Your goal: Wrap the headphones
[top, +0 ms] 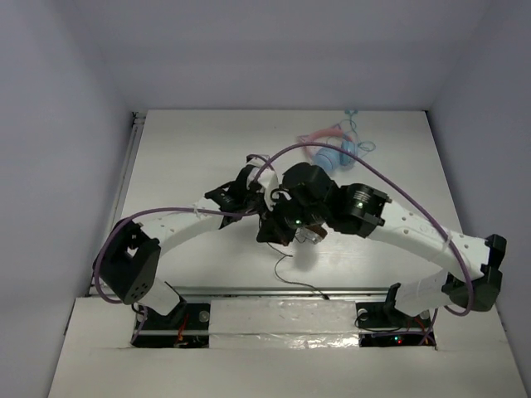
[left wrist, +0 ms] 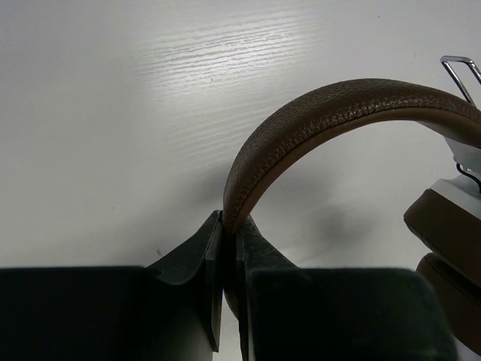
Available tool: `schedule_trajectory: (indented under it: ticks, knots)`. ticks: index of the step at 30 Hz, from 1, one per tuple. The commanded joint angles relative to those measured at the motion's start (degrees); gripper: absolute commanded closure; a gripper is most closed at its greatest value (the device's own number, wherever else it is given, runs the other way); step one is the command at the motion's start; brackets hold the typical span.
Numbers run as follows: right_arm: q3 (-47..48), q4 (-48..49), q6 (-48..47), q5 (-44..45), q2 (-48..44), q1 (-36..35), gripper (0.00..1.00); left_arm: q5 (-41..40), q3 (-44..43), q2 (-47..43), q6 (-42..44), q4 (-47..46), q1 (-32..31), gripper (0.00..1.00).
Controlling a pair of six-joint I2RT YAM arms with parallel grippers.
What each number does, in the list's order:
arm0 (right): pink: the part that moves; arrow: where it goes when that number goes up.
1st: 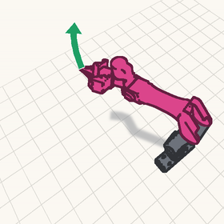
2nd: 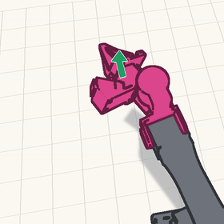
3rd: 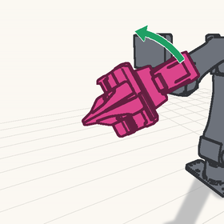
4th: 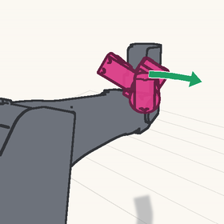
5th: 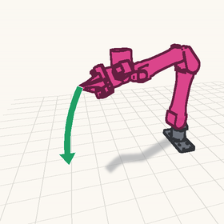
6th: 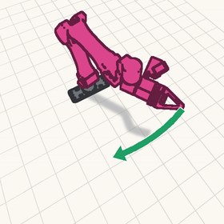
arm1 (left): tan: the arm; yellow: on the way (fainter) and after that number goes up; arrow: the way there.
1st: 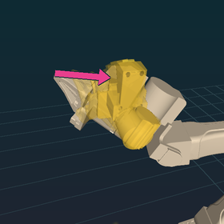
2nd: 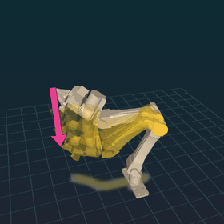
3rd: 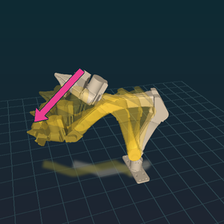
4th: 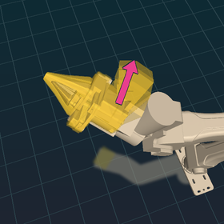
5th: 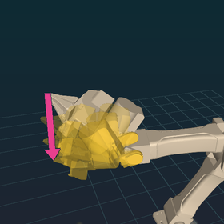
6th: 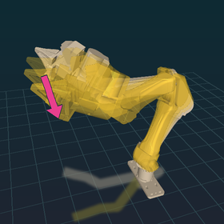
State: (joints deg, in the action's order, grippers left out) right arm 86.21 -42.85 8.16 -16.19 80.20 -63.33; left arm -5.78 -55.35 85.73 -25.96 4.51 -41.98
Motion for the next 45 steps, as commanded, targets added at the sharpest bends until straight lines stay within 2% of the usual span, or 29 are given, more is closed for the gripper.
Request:
schedule_trajectory:
  ticks: [1,8,12,13,15,16,24,28,31,34,41,45]
  knots:
    - [0.45,7.95,-0.25,2.56,-7.07,3.2,1.0,2.26,2.17,-1.89,-2.52,-6.62,0.4,1.0]
    - [-3.24,9.36,0.18,5.45,-13.76,14.89,1.0,2.79,7.27,-6.18,-2.79,-5.48,0.4,1.0]
    - [-7.45,16.2,4.65,7.75,-15.86,19.64,1.0,2.88,8.42,-9.7,-2.26,-4.6,-0.12,1.0]
    - [-9.73,20.83,7.54,7.66,-17.0,22.0,1.0,3.05,8.42,-9.8,-2.08,-2.95,-0.65,1.0]
    - [-11.06,24.99,10.88,4.25,-17.01,24.56,1.0,3.41,8.42,-9.54,-1.82,-2.49,-1.26,1.0]
    - [-11.24,26.57,12.47,3.28,-15.71,25.09,1.0,4.1,8.59,-9.36,-1.64,-2.49,-1.79,1.0]
    - [-7.73,35.28,27.41,11.78,-8.49,27.65,1.0,4.46,11.4,-8.39,-3.22,-3.9,-6.01,1.0]
    - [-8.25,37.31,31.73,20.99,-8.83,31.41,1.0,4.29,12.81,-9.62,-4.1,-3.72,-6.63,1.0]
    - [-10.62,41.78,36.12,20.06,-10.94,37.55,1.0,4.03,14.04,-10.85,-4.1,-3.46,-6.63,1.0]
    - [-10.72,42.23,38.94,19.52,-11.3,41.88,1.0,4.99,14.92,-11.11,-4.37,-4.07,-6.63,1.0]
    - [-12.03,47.59,45.27,22.6,-10.6,43.82,0.99,7.36,15.36,-11.29,-4.72,-5.48,-7.15,1.0]
    - [-13.78,47.42,46.76,22.86,-9.98,43.82,1.0,8.94,14.58,-12.26,-4.02,-5.22,-7.68,1.0]
